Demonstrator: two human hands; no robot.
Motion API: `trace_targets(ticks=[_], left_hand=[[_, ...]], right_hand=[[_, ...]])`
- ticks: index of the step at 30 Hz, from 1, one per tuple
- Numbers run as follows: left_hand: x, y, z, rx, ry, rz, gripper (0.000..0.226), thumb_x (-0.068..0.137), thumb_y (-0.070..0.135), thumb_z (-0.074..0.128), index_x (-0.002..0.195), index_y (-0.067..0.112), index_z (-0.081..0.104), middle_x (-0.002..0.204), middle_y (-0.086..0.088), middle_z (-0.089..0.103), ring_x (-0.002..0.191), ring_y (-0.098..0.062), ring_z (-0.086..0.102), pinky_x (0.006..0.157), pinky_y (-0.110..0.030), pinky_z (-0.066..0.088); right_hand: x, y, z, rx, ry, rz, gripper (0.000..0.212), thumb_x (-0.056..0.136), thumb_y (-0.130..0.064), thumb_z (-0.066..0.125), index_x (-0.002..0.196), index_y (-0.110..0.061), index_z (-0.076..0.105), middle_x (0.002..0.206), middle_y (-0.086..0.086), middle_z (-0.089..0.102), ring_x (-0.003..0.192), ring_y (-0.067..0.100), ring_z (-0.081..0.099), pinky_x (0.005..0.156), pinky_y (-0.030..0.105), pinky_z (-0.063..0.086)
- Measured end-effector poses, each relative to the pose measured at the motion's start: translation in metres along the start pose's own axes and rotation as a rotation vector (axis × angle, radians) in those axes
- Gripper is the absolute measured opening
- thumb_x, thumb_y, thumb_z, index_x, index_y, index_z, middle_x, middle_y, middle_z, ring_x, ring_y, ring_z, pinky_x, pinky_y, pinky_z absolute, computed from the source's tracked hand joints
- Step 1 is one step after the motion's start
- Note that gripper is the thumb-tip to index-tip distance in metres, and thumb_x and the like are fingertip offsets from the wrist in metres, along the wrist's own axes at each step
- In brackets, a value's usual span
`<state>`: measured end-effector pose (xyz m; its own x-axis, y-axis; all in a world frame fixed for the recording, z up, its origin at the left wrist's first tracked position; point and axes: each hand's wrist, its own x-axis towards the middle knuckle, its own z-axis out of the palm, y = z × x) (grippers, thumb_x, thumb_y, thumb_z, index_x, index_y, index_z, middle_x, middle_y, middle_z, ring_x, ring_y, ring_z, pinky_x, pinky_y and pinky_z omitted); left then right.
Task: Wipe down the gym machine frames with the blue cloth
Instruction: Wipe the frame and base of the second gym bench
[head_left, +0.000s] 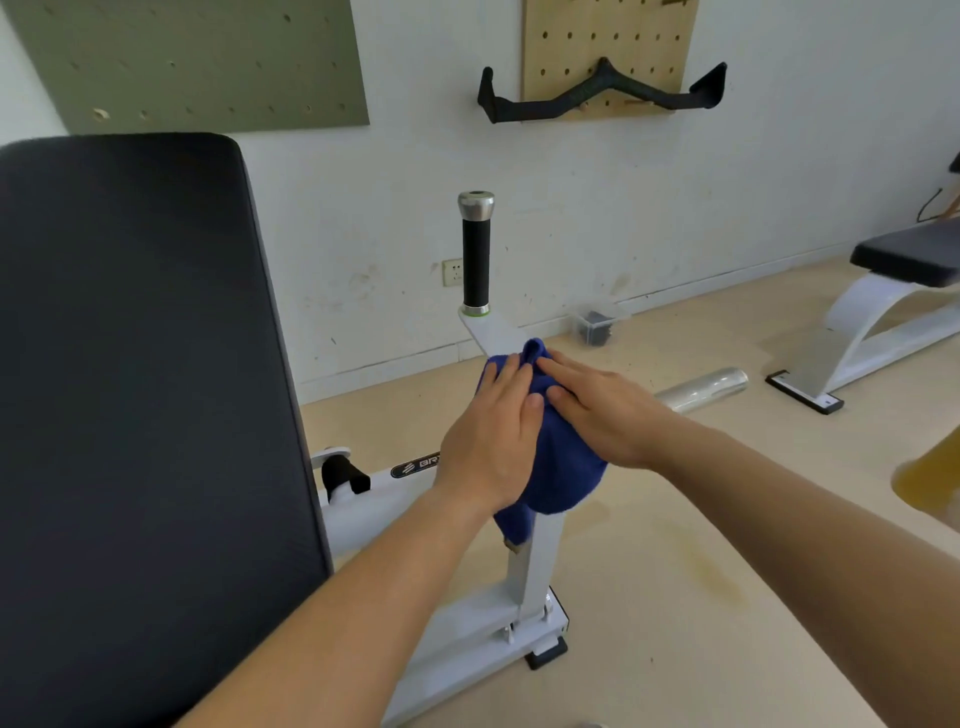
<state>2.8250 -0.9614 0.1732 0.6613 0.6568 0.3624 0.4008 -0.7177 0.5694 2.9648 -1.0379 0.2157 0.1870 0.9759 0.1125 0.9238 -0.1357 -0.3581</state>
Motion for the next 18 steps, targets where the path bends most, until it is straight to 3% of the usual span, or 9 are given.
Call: trace_targets(ticks=[5,7,9,12,15,18], left_hand=[[0.041,-0.019,-0.011,-0.005,-0.066,-0.092,0.048,0.108,0.031,0.024,0.155,0.023,0.024,0.164,0.005,0.014,0.150,-0.011,0.013,0.116,-0.030,0.023],[0.062,-0.029,-0.015,0.021,-0.069,-0.123,0.046,0.108,0.030,0.025,0.153,0.021,0.030,0.163,0.001,0.019,0.147,-0.019,0.024,0.115,-0.036,0.028],[0.080,-0.036,-0.018,0.048,-0.050,-0.126,0.042,0.107,0.027,0.026,0.145,0.017,0.041,0.158,-0.001,0.030,0.138,-0.025,0.038,0.108,-0.039,0.035],[0.094,-0.044,-0.015,0.038,0.017,-0.156,0.043,0.107,0.027,0.027,0.146,0.017,0.043,0.161,0.001,0.026,0.141,-0.024,0.035,0.110,-0.035,0.033],[0.095,-0.045,-0.008,0.005,0.130,-0.192,0.039,0.105,0.027,0.032,0.138,0.018,0.053,0.158,0.004,0.033,0.132,-0.027,0.045,0.104,-0.032,0.037],[0.090,-0.037,-0.011,0.016,0.140,-0.216,0.037,0.105,0.026,0.034,0.131,0.016,0.058,0.154,-0.001,0.041,0.124,-0.029,0.051,0.097,-0.033,0.041]], right_hand=[[0.047,0.002,0.001,-0.024,-0.091,0.015,0.054,0.108,-0.032,0.025,0.159,-0.019,0.010,0.166,-0.002,0.005,0.151,0.017,0.015,0.119,0.028,0.011],[0.072,0.003,0.001,0.020,-0.115,0.015,0.053,0.109,-0.029,0.025,0.158,-0.015,0.011,0.166,0.002,0.009,0.152,0.018,0.013,0.118,0.026,0.008],[0.093,0.006,0.000,0.066,-0.114,0.017,0.052,0.109,-0.026,0.026,0.157,-0.012,0.014,0.164,0.004,0.017,0.150,0.020,0.019,0.115,0.023,0.011],[0.119,0.009,0.003,0.100,-0.110,0.086,0.051,0.109,-0.030,0.026,0.157,-0.014,0.018,0.158,0.011,0.032,0.143,0.028,0.033,0.109,0.027,0.021],[0.133,0.011,0.005,0.089,-0.107,0.146,0.052,0.109,-0.035,0.025,0.157,-0.016,0.020,0.156,0.013,0.036,0.141,0.031,0.036,0.111,0.033,0.025],[0.127,0.007,0.004,0.074,-0.104,0.160,0.051,0.109,-0.034,0.023,0.157,-0.016,0.019,0.154,0.015,0.040,0.138,0.032,0.040,0.110,0.034,0.027]])
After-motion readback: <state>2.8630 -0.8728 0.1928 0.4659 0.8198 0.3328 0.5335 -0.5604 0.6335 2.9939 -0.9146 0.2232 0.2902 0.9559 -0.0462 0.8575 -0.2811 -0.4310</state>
